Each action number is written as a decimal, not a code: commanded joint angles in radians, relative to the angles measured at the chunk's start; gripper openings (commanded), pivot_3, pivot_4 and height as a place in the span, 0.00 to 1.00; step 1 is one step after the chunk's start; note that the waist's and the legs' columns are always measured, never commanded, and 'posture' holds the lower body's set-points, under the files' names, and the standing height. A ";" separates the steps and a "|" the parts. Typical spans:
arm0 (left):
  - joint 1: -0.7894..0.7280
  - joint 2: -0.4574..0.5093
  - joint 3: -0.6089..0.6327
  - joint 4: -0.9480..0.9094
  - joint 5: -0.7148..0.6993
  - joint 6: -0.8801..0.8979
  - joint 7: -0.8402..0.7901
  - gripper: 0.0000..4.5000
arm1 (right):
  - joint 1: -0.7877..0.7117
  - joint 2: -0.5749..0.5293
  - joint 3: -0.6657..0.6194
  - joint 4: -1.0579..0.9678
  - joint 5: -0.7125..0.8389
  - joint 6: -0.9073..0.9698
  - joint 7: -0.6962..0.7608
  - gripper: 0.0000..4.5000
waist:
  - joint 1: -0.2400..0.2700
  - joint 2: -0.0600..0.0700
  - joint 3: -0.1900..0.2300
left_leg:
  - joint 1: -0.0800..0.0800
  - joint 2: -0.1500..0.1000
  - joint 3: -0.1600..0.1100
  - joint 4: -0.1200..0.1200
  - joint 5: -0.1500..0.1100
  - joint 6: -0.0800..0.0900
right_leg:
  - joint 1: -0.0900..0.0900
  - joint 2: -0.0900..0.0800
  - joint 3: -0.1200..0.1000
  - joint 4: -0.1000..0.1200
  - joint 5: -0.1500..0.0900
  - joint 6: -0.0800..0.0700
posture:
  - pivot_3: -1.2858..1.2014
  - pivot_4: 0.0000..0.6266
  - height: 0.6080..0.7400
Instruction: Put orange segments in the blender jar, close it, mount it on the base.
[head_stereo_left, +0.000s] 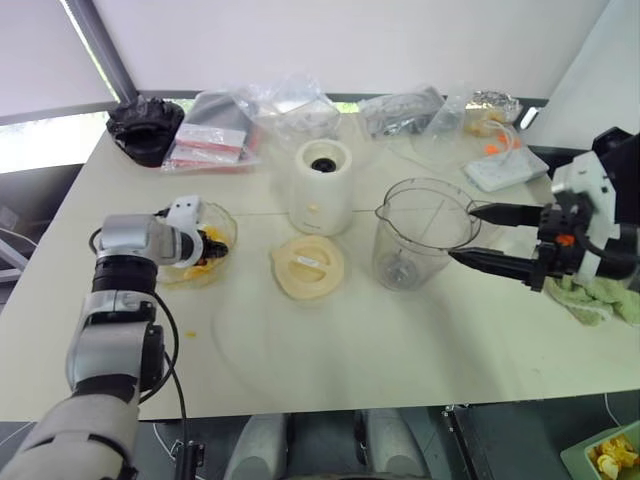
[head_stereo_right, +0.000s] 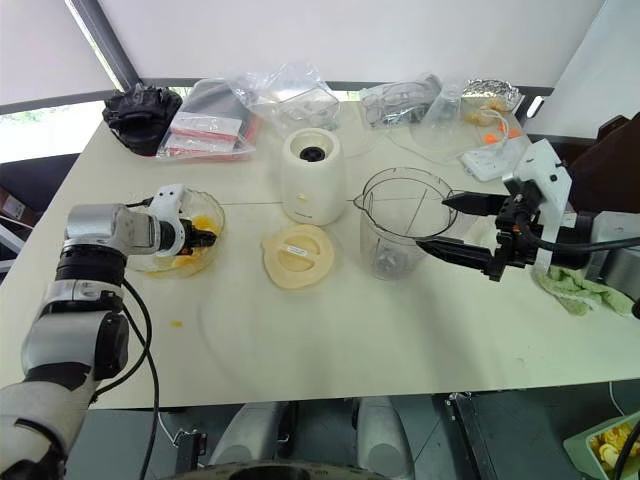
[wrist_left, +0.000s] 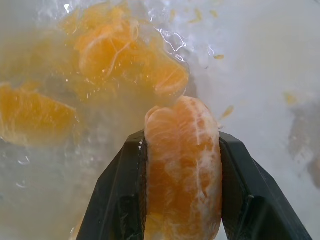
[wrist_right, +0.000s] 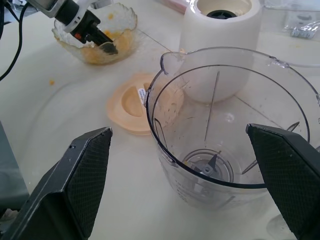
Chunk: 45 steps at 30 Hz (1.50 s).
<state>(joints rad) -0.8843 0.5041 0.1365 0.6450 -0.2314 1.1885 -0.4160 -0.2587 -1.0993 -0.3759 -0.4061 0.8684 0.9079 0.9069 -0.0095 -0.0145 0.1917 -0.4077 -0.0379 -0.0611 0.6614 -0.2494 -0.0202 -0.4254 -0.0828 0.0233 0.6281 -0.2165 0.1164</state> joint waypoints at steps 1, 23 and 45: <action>0.012 0.023 0.067 -0.078 -0.027 0.026 0.020 0.38 | -0.022 -0.003 -0.019 0.001 -0.005 -0.021 0.005 1.00 | 0.000 0.000 0.000 | 0.000 0.000 0.000 0.000 0.000 0.000 | 0.000 0.000 0.000 0.000 0.000 0.000 | 0.52 0.24 1.00; -0.255 0.057 0.366 -0.391 -0.277 -0.013 -0.027 0.38 | 0.026 0.000 -0.089 -0.027 -0.011 -0.001 -0.009 1.00 | 0.024 -0.005 0.003 | -0.001 -0.002 0.000 0.001 0.000 -0.001 | -0.001 0.001 -0.001 0.000 0.000 0.000 | 0.52 0.24 1.00; -0.698 -0.540 -0.162 0.519 -0.022 -0.786 -0.698 0.38 | 0.602 0.269 -0.770 -0.494 0.211 0.148 -0.288 1.00 | 0.002 -0.003 0.004 | -0.002 0.000 0.004 0.001 -0.005 0.008 | 0.001 0.004 0.002 -0.008 0.001 0.003 | 0.52 0.24 1.00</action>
<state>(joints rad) -1.5643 -0.0255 -0.0078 1.1593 -0.2888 0.4570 -1.0935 0.3233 -0.8393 -1.0780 -0.8551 1.0343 1.0651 0.6477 -0.0077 -0.0176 0.1958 -0.4097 -0.0379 -0.0571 0.6630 -0.2542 -0.0119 -0.4243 -0.0787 0.0252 0.6197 -0.2154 0.1191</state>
